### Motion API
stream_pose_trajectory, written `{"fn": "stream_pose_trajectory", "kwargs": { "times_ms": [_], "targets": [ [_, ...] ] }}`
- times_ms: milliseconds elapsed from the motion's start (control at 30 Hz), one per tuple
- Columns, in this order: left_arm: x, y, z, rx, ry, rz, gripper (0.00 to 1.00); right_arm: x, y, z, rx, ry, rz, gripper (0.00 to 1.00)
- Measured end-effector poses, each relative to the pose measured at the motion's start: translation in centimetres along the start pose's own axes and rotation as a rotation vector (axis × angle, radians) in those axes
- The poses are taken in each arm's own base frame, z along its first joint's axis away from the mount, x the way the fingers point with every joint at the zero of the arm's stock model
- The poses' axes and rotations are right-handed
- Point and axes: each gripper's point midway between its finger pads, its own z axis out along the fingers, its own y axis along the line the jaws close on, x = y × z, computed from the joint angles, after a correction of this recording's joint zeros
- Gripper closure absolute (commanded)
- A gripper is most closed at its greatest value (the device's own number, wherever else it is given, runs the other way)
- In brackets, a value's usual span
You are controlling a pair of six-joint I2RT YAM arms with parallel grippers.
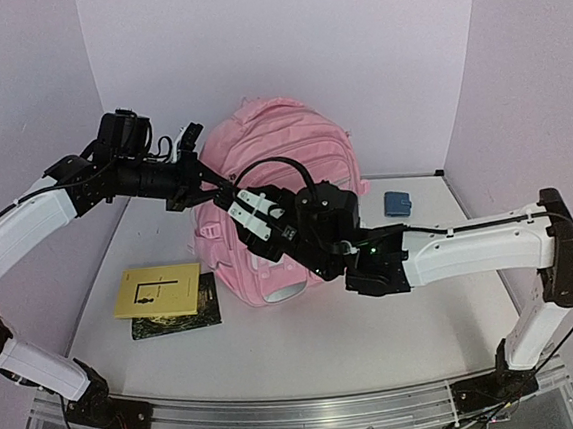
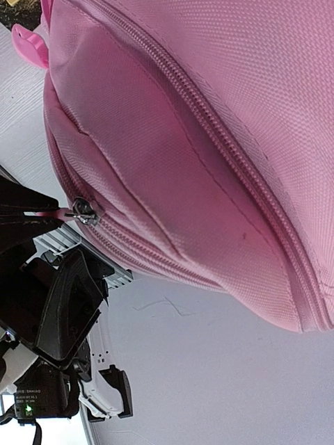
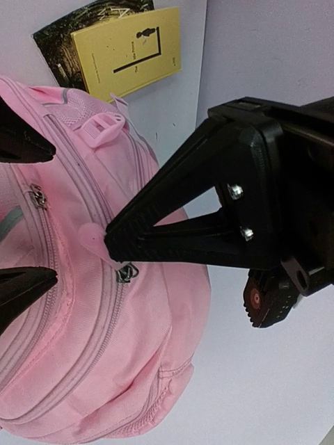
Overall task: Pack the student bag
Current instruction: Unzip the student bag at the center of the board.
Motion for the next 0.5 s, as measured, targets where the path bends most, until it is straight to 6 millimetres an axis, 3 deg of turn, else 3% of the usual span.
{"fn": "stream_pose_trajectory", "kwargs": {
  "times_ms": [267, 500],
  "targets": [
    [0.1, 0.1, 0.0, 0.000, 0.006, -0.004, 1.00, -0.4, -0.6, 1.8, 0.090, 0.005, -0.062, 0.64],
    [0.3, -0.1, -0.1, 0.010, 0.015, -0.006, 1.00, -0.6, -0.8, 2.2, 0.114, -0.002, -0.106, 0.70]
  ]
}}
